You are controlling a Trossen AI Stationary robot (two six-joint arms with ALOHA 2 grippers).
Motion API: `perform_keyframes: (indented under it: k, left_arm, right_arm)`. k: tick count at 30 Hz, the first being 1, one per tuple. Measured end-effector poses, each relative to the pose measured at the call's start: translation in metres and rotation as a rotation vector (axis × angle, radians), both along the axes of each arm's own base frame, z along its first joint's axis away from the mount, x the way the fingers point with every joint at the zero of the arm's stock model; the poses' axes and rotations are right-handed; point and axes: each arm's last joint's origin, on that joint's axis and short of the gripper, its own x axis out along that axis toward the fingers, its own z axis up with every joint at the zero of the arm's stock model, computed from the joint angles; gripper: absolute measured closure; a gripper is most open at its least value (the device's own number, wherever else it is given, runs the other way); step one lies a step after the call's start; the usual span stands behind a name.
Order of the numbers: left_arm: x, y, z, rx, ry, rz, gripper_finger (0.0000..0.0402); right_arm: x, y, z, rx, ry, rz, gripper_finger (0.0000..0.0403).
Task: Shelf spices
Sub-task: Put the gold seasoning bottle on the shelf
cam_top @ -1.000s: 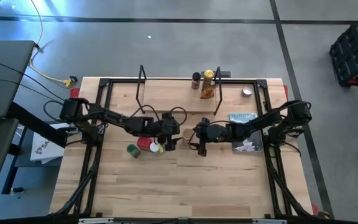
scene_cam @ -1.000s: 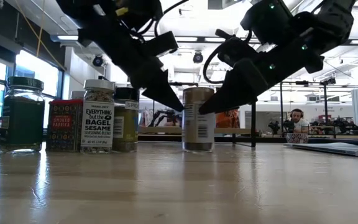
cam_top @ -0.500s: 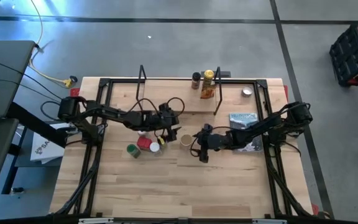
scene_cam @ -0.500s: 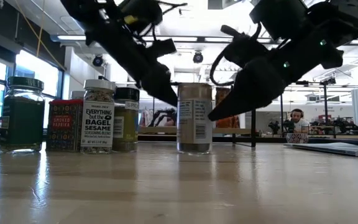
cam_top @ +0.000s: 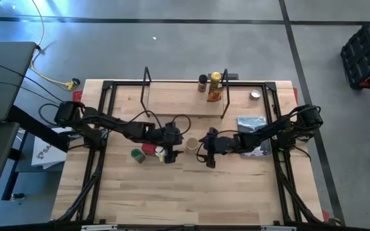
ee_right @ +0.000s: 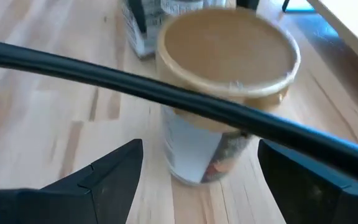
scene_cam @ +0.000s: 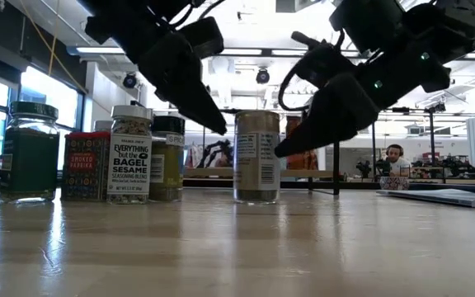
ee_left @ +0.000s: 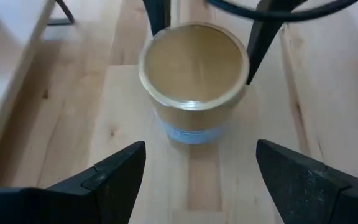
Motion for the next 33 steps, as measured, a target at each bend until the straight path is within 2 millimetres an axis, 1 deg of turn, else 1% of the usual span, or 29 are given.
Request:
perform_keyframes:
  k: [5,9,13,17,21,25,33]
  left_arm:
    - [0.012,0.0,-0.013,0.067,-0.054,0.085,0.0101]
    - [0.018,0.009,-0.016,0.085,-0.085,0.135,0.0101]
    - [0.019,0.018,-0.016,0.082,-0.096,0.155,0.0101]
    - [0.019,0.027,-0.015,0.119,-0.098,0.175,0.0101]
    - [0.02,0.036,-0.013,0.155,-0.116,0.234,0.0101]
    - [0.019,0.039,-0.015,0.168,-0.094,0.226,0.0101]
    - [0.019,0.038,-0.016,0.162,-0.086,0.213,0.0101]
  right_arm:
    - [0.002,0.0,0.002,-0.003,-0.028,0.0,0.0091]
    - [0.001,-0.001,0.001,-0.017,-0.014,-0.027,0.0091]
    - [-0.001,-0.002,0.0,-0.017,0.005,-0.06,0.0091]
    - [-0.003,-0.002,-0.003,0.004,0.036,-0.09,0.0091]
    - [-0.006,0.002,-0.007,0.041,0.076,-0.069,0.0091]
    - [-0.008,0.006,-0.007,0.039,0.086,-0.07,0.0091]
    - [-0.01,0.014,-0.006,-0.007,0.062,-0.108,0.0091]
